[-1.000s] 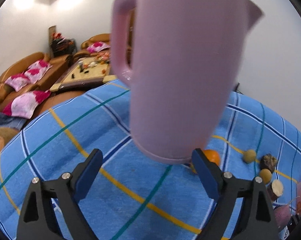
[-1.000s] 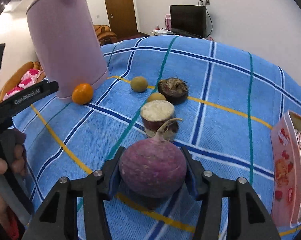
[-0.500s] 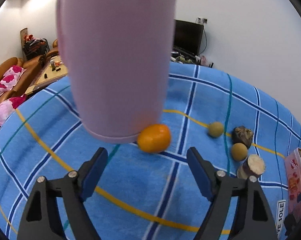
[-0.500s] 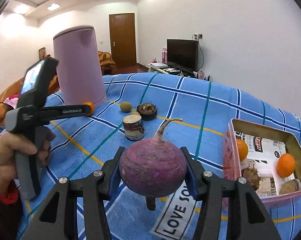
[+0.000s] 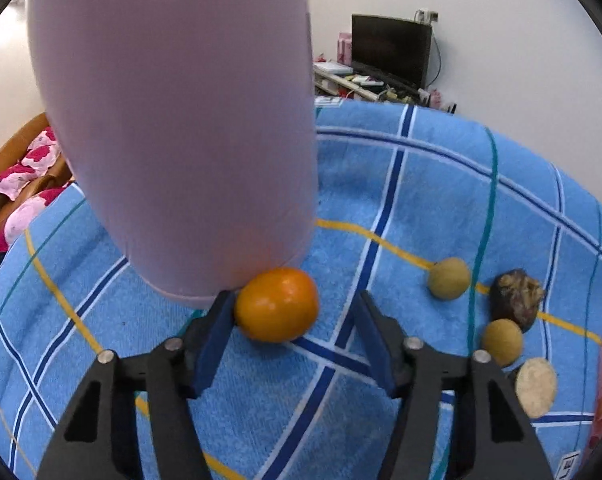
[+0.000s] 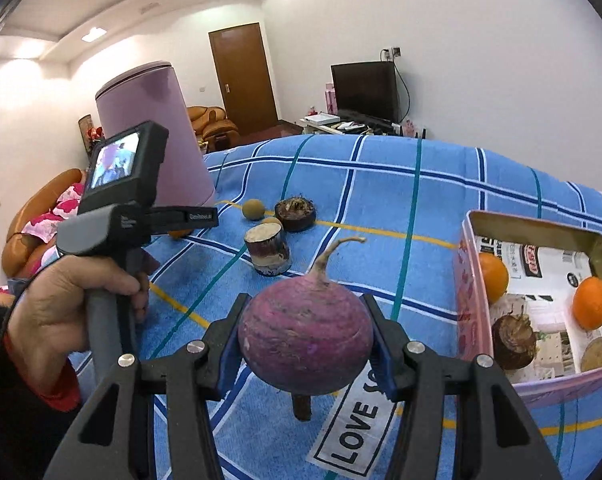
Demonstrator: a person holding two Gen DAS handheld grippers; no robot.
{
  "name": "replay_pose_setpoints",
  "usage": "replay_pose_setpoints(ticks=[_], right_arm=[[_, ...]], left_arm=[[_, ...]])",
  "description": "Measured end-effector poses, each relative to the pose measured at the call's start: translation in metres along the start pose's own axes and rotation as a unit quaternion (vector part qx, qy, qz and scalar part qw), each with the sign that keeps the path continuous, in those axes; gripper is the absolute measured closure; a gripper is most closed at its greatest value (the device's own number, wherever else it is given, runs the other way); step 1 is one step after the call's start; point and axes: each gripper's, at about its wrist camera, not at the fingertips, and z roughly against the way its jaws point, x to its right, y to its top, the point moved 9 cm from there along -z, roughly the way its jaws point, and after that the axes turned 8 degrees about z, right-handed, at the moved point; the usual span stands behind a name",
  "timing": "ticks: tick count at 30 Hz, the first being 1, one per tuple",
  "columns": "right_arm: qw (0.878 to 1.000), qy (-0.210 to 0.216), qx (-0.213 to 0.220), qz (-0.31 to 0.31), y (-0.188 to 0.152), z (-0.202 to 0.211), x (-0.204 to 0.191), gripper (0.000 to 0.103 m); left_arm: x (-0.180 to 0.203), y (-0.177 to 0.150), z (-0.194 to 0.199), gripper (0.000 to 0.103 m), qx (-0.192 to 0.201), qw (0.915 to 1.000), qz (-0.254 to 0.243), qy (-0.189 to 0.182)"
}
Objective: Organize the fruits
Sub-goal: 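Lift the purple turnip with the right gripper while the left grasps an orange by the kettle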
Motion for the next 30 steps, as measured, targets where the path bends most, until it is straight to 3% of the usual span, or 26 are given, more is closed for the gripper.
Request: replay_pose_setpoints(ticks=[2,9,17,30], right_arm=[[1.000,-0.001,-0.002,0.003,-0.001,-0.001,-0.001,0.048],[1.000,-0.005,-0.002,0.001,-0.001,-0.003,0.001,0.048],[0.997,-0.053,0.047,0.026,0.014,0.016,0.011,0.048],[0.995,-0.083,0.046,0.039,0.014,0.022,0.032,0.048]], left_arm=[[-0.004,-0.001,-0.001,0.060,-0.009,0.9997,0.020,-0.009],[-0.012,-0.001,0.002,0.061,-0.008,0.9985,0.039,-0.038],[-0.002,-0.027,0.045,0.061,0.024,0.9972,0.008,-0.070],[0.050,-0.063,0.108,0.061,0.049,0.9897,-0.046,-0.127]])
